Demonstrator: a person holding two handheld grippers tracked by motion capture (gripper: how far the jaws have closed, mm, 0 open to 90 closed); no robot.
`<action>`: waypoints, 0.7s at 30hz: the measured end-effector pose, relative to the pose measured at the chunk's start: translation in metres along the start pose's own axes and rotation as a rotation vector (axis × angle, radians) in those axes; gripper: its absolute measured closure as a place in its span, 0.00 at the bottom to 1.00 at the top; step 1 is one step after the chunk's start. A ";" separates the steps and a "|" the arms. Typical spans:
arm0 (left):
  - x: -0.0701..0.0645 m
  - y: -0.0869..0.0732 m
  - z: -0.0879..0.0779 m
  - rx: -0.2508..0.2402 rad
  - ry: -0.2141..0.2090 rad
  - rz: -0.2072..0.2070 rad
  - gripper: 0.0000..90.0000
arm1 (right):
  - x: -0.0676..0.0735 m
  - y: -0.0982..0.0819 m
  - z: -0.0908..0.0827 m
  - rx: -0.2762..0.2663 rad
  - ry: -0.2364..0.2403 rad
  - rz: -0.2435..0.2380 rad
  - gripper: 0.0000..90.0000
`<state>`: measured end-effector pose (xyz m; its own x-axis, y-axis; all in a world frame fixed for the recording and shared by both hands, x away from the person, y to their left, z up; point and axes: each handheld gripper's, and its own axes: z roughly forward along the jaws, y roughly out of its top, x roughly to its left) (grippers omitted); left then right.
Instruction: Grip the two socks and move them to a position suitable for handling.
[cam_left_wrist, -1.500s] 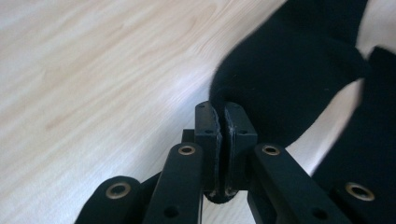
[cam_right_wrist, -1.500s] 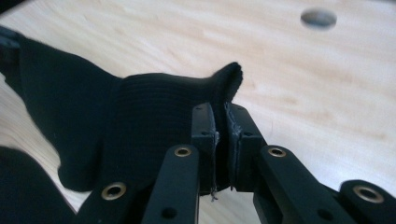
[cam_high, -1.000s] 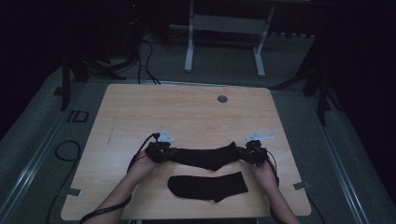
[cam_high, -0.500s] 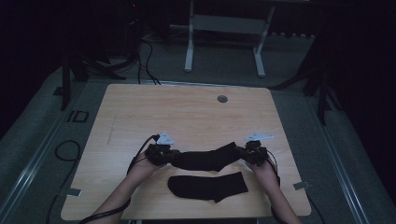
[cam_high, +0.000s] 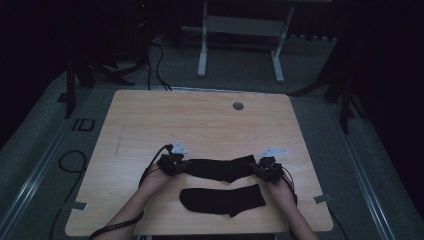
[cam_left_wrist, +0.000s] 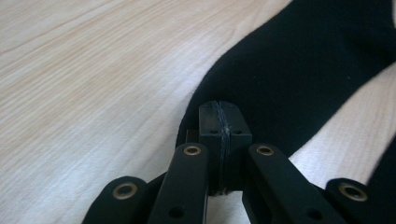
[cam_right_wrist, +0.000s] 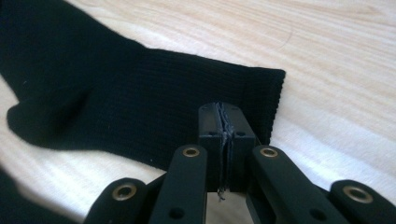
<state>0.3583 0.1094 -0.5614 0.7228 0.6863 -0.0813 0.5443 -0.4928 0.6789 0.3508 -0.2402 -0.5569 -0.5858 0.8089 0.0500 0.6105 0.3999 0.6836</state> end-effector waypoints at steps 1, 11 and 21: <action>0.001 0.000 0.000 -0.001 0.007 -0.002 0.99 | 0.002 -0.001 -0.001 0.002 -0.001 -0.010 0.97; 0.001 0.000 0.000 0.001 -0.010 -0.013 0.99 | 0.001 0.001 0.000 0.001 0.001 -0.010 0.96; -0.011 -0.003 -0.027 -0.074 -0.072 -0.011 0.55 | 0.005 0.007 -0.016 -0.021 0.068 -0.042 0.65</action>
<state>0.3374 0.1179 -0.5423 0.7472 0.6499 -0.1394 0.5214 -0.4430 0.7293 0.3441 -0.2402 -0.5403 -0.6460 0.7602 0.0694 0.5734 0.4232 0.7015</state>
